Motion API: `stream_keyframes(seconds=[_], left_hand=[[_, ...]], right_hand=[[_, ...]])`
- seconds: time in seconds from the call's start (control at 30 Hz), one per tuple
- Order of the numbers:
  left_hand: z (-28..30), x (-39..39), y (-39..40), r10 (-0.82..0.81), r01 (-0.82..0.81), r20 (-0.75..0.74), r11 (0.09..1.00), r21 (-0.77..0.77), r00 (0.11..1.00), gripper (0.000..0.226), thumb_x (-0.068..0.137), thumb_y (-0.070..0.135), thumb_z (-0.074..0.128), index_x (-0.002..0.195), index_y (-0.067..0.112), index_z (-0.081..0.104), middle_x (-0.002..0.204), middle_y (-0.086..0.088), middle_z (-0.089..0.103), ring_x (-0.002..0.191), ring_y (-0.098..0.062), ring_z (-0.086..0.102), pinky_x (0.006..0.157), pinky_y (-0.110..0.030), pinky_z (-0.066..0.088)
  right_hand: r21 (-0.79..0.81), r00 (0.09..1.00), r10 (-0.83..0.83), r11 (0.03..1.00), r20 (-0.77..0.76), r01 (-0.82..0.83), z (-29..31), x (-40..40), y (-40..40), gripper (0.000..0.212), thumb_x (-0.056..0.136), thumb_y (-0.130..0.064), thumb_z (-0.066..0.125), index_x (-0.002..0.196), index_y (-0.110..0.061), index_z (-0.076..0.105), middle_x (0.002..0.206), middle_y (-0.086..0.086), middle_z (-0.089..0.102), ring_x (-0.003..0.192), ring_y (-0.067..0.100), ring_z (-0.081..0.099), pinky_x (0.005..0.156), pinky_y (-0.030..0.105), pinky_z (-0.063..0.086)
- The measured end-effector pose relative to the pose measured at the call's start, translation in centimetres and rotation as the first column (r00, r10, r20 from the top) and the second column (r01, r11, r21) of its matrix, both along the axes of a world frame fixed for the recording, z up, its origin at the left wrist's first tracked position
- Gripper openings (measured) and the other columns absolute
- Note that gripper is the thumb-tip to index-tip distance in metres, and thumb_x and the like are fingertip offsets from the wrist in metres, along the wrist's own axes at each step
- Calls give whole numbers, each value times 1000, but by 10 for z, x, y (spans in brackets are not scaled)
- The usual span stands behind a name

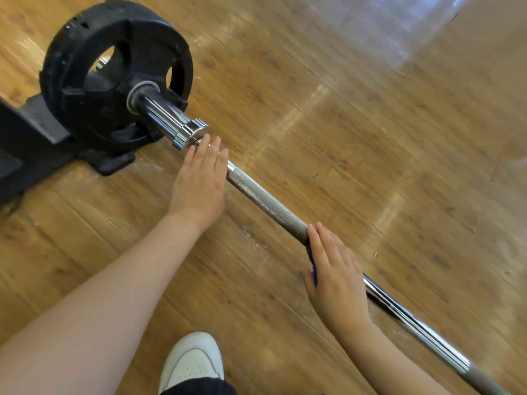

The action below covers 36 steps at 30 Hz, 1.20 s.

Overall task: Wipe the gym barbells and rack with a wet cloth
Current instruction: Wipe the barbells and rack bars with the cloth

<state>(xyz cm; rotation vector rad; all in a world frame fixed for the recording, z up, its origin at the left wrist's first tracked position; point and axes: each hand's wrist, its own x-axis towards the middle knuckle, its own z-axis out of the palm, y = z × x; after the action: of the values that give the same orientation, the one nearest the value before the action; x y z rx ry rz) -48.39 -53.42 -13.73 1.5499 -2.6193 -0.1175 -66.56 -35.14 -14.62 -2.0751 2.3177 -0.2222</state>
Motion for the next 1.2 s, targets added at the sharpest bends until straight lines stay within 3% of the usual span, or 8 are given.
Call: stream_keyframes(seconds=[0.17, 0.3, 0.47, 0.77, 0.9, 1.03, 1.1, 1.2], left_hand=[[11, -30, 27, -50, 49, 11, 997, 62, 999, 71, 92, 11, 42, 150, 7, 0, 158, -12, -7, 145, -27, -11, 114, -39, -10], [33, -61, 65, -168, 174, -56, 977, 125, 984, 69, 91, 9, 45, 150, 5, 9, 158, -12, 3, 146, -26, -2, 113, -38, -9], [88, -102, 88, -254, 225, 57, 925, 306, 966, 70, 96, 17, 41, 151, 11, -3, 159, -7, -8, 145, -22, -11, 114, -37, -11], [232, -165, 104, -281, 258, 5, 889, 378, 960, 74, 95, 17, 43, 150, 9, -7, 159, -7, -6, 146, -21, -9, 116, -34, -6], [292, -189, 85, -292, 247, 32, 857, 453, 956, 72, 95, 15, 40, 150, 9, -5, 159, -5, -4, 146, -19, -8, 116, -32, -5], [345, -206, 69, -250, 217, 22, 877, 428, 968, 69, 94, 15, 39, 150, 8, 0, 159, -7, 1, 146, -20, -5, 117, -33, -3], [370, -212, 63, -223, 202, 2, 888, 414, 975, 67, 94, 14, 38, 150, 8, 2, 159, -7, 2, 146, -20, -4, 117, -32, -2], [403, -218, 55, -176, 171, -26, 891, 421, 984, 67, 94, 13, 38, 150, 8, 0, 159, -7, 1, 146, -19, -4, 117, -31, -2]], right_hand=[[-13, 987, -38, 999, 155, 40, 9, -6, 6, 89, 58, 10, 77, 135, -8, 37, 129, 14, 57, 112, 30, 58, 90, 40, 49], [-32, 983, 8, 999, 185, -2, 37, -27, 9, 59, 58, 9, 70, 116, 0, 59, 112, 13, 64, 98, 32, 62, 74, 41, 57], [-10, 997, 18, 1000, 75, -17, 104, -62, 10, 41, 64, 9, 72, 101, -10, 67, 117, 15, 62, 104, 35, 61, 73, 43, 52], [32, 1000, 12, 999, 26, -13, 249, -117, -3, 52, 53, 2, 79, 104, -4, 69, 80, 6, 68, 68, 28, 65, 53, 29, 48], [15, 1000, -14, 1000, 19, 14, 306, -125, -29, 27, 54, -14, 86, 73, -11, 67, 58, 0, 56, 50, 20, 57, 47, 19, 32], [-59, 996, 32, 998, 84, -27, 348, -132, -53, 8, 69, -4, 59, 66, -11, 63, 60, 4, 55, 54, 26, 56, 46, 26, 40], [-44, 992, 64, 997, 112, -59, 371, -135, -61, 22, 73, -10, 43, 72, -11, 64, 68, 4, 61, 63, 27, 60, 52, 29, 46], [32, 987, 63, 997, 145, -68, 405, -140, -70, 13, 72, -9, 55, 79, -8, 65, 81, 6, 66, 74, 28, 63, 58, 32, 50]])
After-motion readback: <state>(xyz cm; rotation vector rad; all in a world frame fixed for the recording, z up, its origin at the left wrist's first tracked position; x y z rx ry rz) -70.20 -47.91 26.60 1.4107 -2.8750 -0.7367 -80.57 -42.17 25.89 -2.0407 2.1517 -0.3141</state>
